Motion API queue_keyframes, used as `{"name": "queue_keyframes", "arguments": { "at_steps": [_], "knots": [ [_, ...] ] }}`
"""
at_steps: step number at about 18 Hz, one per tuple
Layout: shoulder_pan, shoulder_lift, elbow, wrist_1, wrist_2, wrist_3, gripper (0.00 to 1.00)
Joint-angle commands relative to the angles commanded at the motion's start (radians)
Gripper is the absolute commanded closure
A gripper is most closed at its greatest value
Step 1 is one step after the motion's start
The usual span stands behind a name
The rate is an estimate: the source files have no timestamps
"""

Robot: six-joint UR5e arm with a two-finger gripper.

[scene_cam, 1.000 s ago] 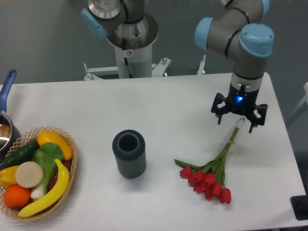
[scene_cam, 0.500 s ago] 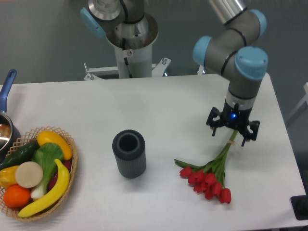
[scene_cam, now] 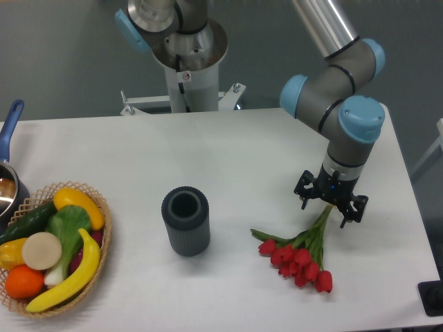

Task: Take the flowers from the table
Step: 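Lower the gripper around the tulip stems just above the blooms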

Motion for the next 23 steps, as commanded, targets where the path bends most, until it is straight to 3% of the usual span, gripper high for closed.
{"name": "queue_keyframes", "arguments": {
  "at_steps": [7, 23],
  "knots": [
    [-0.008, -0.052, 0.025, 0.003, 0.002, -0.008, 0.00],
    [-0.035, -0.091, 0.038, 0.003, 0.002, -0.015, 0.00]
  ]
}}
